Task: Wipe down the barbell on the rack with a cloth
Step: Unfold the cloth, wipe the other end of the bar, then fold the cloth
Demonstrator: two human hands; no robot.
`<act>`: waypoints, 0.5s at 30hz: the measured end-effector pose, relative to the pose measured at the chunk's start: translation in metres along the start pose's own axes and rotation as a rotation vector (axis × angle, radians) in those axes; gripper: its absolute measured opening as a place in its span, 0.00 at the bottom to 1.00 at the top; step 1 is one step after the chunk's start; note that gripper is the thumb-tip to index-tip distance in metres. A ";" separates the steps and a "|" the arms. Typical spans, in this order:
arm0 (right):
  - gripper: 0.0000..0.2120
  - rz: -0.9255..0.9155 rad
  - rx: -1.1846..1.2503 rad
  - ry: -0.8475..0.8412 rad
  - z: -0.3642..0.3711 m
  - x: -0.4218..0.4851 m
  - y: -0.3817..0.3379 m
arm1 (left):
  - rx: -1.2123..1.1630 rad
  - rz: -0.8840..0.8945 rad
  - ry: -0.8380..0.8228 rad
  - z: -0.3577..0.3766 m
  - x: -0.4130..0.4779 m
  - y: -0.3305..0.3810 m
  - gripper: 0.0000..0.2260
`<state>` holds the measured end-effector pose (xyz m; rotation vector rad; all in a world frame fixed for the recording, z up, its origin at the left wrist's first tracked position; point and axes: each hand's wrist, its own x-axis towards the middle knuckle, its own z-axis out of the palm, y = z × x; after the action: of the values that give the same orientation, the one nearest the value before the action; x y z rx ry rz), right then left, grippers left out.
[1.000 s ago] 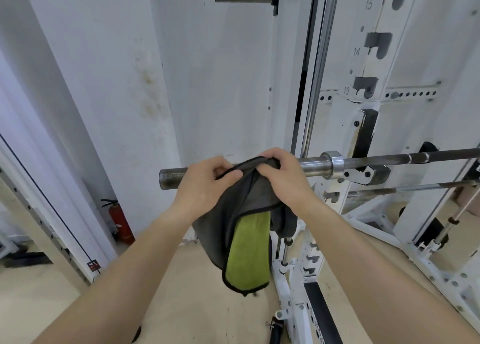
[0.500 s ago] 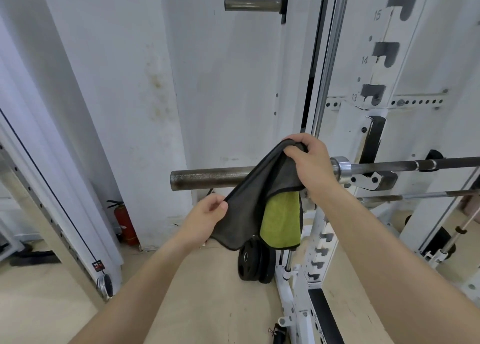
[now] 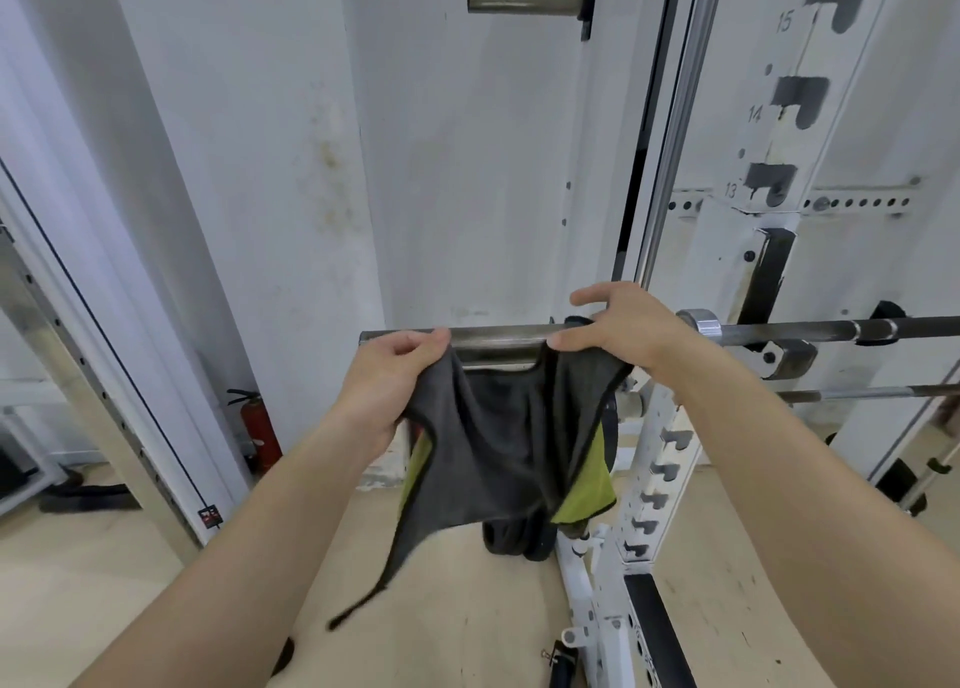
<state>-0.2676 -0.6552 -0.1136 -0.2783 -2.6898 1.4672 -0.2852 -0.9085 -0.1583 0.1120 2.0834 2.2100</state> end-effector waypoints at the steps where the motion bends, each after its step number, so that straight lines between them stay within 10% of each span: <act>1: 0.34 0.001 0.004 -0.044 0.002 -0.002 -0.002 | 0.017 0.000 -0.034 0.005 -0.002 0.004 0.12; 15: 0.31 -0.025 0.484 -0.272 0.061 -0.029 -0.006 | -0.084 -0.154 -0.228 0.011 -0.024 0.001 0.15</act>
<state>-0.2486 -0.7146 -0.1411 -0.0145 -2.3900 2.2160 -0.2599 -0.9012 -0.1559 0.1806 1.8149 2.0827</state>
